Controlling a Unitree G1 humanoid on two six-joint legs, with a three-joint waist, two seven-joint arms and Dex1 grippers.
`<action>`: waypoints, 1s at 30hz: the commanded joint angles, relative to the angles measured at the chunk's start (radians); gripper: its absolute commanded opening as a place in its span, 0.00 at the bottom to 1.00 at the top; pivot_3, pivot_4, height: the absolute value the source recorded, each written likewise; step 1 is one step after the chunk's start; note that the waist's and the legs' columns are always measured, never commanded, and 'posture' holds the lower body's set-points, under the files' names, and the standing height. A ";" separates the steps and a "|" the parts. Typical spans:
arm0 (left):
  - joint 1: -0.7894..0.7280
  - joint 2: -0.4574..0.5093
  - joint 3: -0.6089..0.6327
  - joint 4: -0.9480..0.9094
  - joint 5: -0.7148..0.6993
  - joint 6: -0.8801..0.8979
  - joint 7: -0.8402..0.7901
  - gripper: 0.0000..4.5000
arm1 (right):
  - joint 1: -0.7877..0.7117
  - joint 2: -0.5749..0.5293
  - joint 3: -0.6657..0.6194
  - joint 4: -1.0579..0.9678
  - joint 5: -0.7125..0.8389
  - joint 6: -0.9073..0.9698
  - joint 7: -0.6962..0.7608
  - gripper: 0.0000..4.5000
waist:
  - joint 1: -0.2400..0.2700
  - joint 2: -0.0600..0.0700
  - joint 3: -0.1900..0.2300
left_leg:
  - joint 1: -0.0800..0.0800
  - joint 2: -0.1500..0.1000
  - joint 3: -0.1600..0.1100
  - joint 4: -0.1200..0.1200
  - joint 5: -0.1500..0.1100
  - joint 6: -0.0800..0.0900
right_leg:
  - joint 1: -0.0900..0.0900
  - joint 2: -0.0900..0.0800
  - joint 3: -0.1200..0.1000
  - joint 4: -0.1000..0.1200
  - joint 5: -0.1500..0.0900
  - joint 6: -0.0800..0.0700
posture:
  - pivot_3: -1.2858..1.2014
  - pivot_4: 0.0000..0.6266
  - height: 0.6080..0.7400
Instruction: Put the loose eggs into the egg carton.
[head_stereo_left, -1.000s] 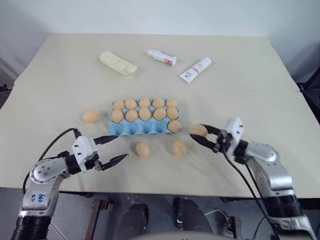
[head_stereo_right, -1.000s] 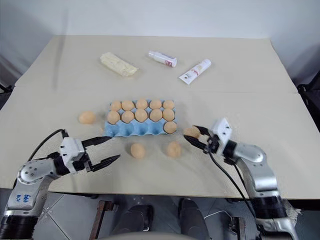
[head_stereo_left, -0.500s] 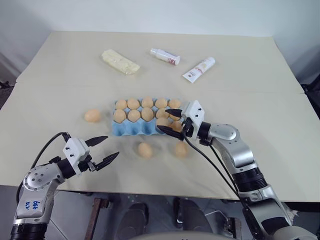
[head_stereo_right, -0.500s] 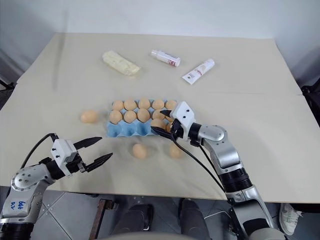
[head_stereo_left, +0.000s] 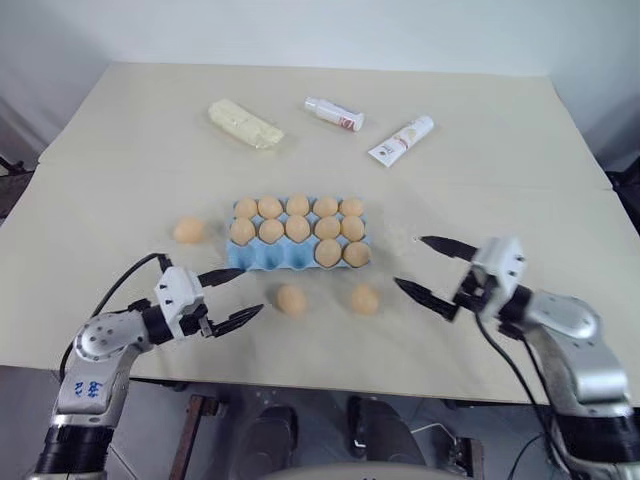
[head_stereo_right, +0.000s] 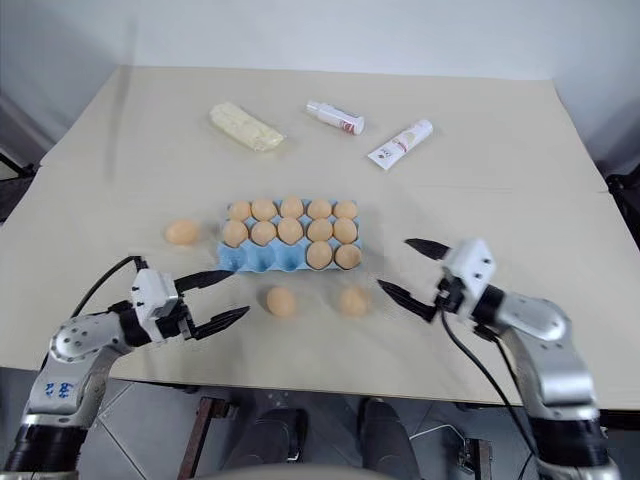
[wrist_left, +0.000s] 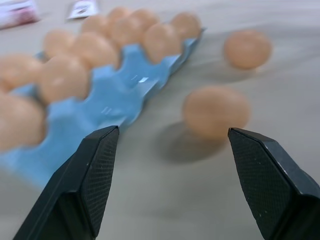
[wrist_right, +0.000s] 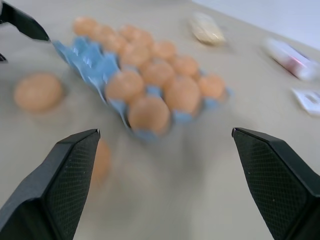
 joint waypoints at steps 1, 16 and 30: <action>-0.043 0.004 -0.034 0.029 0.001 -0.007 -0.051 0.90 | 0.079 -0.042 -0.063 -0.021 0.018 -0.050 0.050 1.00 | -0.004 0.000 0.000 | 0.000 0.000 0.000 0.000 0.000 0.000 | 0.000 0.000 0.000 0.000 0.000 0.000 | 0.52 0.24 1.00; -0.062 0.000 -0.025 0.057 -0.011 -0.025 -0.072 0.99 | -0.050 -0.019 0.210 -0.003 -0.065 0.026 0.052 1.00 | -0.024 0.000 0.000 | 0.001 0.000 0.000 0.001 0.001 0.000 | 0.000 0.000 0.001 0.002 0.000 0.000 | 0.52 0.24 1.00; 0.099 0.020 0.065 -0.092 -0.025 0.020 0.004 1.00 | -0.251 0.137 0.434 0.149 -0.201 0.070 -0.044 0.87 | -0.013 0.000 0.000 | -0.001 -0.001 -0.001 -0.001 0.000 0.000 | -0.001 -0.001 0.000 -0.001 0.000 0.000 | 0.52 0.24 1.00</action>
